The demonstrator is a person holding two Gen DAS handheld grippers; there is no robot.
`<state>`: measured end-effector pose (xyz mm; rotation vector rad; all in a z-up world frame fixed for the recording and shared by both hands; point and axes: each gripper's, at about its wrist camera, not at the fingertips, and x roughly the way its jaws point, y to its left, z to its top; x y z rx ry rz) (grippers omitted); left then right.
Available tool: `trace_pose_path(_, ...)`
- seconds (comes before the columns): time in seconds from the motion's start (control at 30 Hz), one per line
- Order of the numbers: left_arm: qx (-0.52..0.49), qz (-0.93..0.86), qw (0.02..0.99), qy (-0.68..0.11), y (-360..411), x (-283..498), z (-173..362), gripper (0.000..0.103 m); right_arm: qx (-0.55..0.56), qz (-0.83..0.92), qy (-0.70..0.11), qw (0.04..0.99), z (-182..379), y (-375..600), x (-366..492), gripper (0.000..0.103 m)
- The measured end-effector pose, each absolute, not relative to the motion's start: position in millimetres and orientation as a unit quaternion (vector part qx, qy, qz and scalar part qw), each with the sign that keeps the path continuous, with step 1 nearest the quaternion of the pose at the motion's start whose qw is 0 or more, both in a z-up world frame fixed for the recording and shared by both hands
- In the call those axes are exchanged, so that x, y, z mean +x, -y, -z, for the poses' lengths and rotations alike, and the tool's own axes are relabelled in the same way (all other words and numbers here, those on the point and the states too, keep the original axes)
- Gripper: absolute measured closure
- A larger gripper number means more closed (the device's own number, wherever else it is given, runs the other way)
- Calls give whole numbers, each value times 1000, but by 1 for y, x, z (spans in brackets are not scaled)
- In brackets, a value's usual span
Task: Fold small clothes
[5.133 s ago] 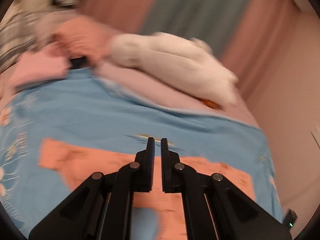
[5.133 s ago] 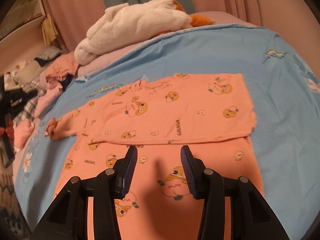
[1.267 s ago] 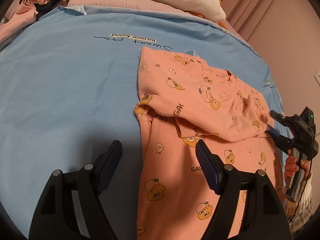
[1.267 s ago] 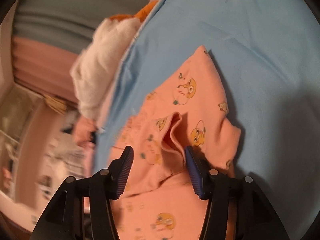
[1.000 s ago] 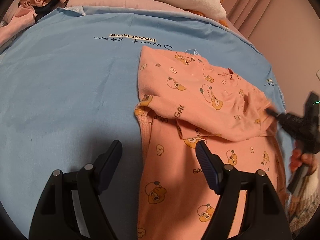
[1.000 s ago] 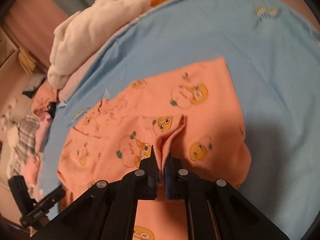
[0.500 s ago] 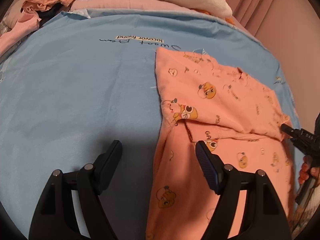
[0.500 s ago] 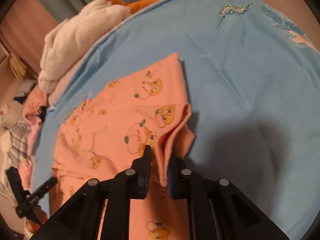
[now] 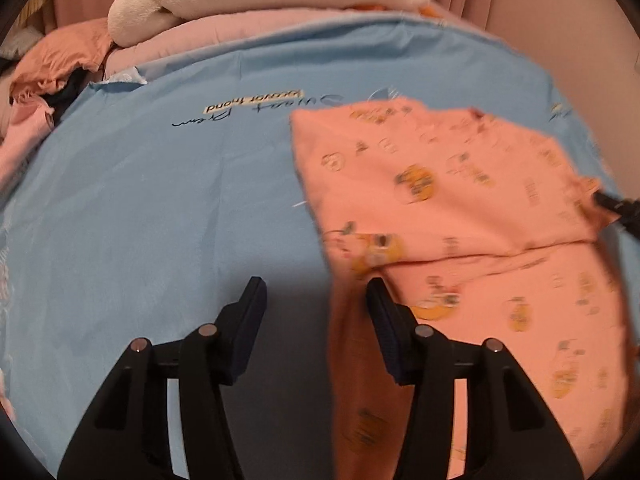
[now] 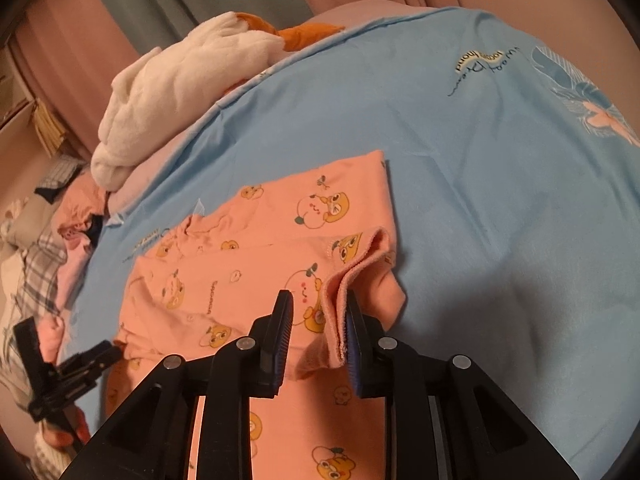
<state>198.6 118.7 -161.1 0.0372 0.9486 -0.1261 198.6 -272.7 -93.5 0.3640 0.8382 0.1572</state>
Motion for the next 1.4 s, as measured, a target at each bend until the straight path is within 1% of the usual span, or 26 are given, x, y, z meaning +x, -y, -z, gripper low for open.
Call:
trace_pose_path(0.17,4,42,904,-426,-121,211,156,50,175,-75,-411,892,98,270,202,80)
trace_pose_path(0.3,-26,10,919,-394,-130,200,154,51,168,-57,-421,890,102,272,205,80)
trace_pose_path(0.43,-70,-11,915,-397,-149,192,158,49,173,-53,-426,886,107,275,204,80)
trace_pose_path(0.57,-68,-9,916,-395,-148,187,156,47,167,-49,-429,886,107,274,205,80)
trace_pose_path(0.63,-48,-1,914,-404,-144,183,155,47,160,-43,-428,888,104,272,204,80)
trace_pose_path(0.7,-30,11,911,-411,-145,176,155,44,149,-29,-416,897,96,272,199,80)
trace_pose_path(0.73,-25,13,911,-412,-147,171,154,42,131,-8,-401,907,88,271,194,78)
trace_pose_path(0.77,-20,8,911,-412,-152,166,152,43,118,5,-390,913,83,271,190,73)
trace_pose_path(0.8,-20,5,912,-411,-157,162,150,44,105,14,-376,920,78,270,185,72)
trace_pose_path(0.93,-59,16,918,-392,-173,161,129,44,95,-46,-361,927,70,258,182,72)
trace_pose_path(1.03,-76,46,918,-386,-158,179,116,44,77,-97,-370,921,76,233,189,72)
trace_pose_path(1.13,-82,92,912,-392,-129,207,117,44,71,-134,-379,913,84,213,198,74)
trace_pose_path(1.23,-86,100,897,-422,-115,228,133,46,36,-140,-415,898,97,196,209,77)
trace_pose_path(1.3,-75,90,889,-443,-114,232,145,46,-1,-130,-451,883,107,192,210,77)
trace_pose_path(1.33,-55,79,884,-457,-115,230,155,45,-25,-122,-464,877,113,194,207,77)
trace_pose_path(1.37,-45,76,881,-464,-118,228,162,41,-42,-118,-467,875,115,197,201,81)
trace_pose_path(1.4,-40,79,883,-461,-123,223,167,41,-51,-118,-472,872,115,204,194,81)
